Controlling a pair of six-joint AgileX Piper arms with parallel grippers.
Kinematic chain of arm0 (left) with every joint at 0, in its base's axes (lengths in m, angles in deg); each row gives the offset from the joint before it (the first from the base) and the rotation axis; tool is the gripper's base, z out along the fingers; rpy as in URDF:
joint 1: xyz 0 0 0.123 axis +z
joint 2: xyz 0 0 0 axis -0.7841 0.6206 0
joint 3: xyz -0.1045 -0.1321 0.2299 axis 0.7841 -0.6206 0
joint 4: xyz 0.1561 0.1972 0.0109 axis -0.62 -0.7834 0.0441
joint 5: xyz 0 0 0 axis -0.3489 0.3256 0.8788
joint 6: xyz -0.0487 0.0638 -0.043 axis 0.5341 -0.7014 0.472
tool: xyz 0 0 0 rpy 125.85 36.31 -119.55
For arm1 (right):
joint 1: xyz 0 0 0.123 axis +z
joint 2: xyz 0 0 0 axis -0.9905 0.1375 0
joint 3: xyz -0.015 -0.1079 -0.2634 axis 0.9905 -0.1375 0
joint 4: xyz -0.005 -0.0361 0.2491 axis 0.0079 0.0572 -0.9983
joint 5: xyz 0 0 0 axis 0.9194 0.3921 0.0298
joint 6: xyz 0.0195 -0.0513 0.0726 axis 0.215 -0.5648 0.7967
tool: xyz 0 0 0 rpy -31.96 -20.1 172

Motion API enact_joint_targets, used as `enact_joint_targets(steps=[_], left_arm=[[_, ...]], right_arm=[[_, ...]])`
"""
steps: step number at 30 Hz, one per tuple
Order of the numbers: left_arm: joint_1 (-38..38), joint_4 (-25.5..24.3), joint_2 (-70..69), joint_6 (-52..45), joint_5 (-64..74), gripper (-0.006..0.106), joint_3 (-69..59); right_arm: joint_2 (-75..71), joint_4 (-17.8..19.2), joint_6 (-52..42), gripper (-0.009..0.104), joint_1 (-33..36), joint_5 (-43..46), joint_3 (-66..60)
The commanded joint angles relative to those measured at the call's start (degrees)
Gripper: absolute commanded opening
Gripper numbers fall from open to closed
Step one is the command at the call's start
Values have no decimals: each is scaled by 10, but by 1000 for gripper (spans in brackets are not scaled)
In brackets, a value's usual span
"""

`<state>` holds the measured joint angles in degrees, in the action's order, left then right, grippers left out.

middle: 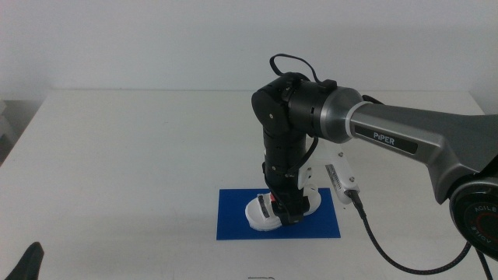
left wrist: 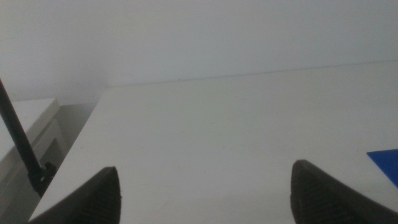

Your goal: Use one arm to grab the shoe from the table and place it on the mat.

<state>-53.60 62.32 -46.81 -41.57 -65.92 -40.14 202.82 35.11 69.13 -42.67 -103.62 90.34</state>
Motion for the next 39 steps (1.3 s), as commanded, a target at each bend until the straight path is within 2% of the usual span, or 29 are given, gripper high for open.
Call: enact_joint_targets(steps=[1,3,7,10,12,14,19,22,26,28,30,32,37,39], left_arm=[[-2,5,-11,8,-48,94,2],[-2,5,-11,8,-48,94,2],[-2,5,-11,8,-48,94,2],[-2,5,-11,8,-48,94,2],[-2,5,-11,8,-48,94,2],[-2,5,-11,8,-48,94,2],[-2,5,-11,8,-48,94,2],[-2,5,-11,8,-48,94,2],[-2,5,-11,8,-48,94,2],[-2,5,-11,8,-48,94,2],[-2,5,-11,8,-48,94,2],[-2,5,-11,8,-48,94,2],[-2,5,-11,8,-48,94,2],[-2,5,-11,8,-48,94,2]], right_arm=[[-34,3,10,59,-4,-42,12],[-34,2,9,74,-3,-34,12],[-39,-15,-2,93,-3,-19,16],[-53,-44,-43,94,-3,-20,30],[-72,-62,-114,94,-3,-26,42],[-96,-73,-248,94,-3,-42,53],[-178,-69,-753,94,-3,-51,55],[-216,-68,-1000,94,-3,-51,55],[-244,-70,-1253,94,-3,-49,55],[-258,-124,-1335,94,-27,-47,51],[-277,-143,-1360,94,-43,-33,50],[-309,-142,-1349,94,-58,-31,35],[-390,-119,-1292,94,-124,8,-54],[-420,-115,-1288,94,-163,53,-104]])
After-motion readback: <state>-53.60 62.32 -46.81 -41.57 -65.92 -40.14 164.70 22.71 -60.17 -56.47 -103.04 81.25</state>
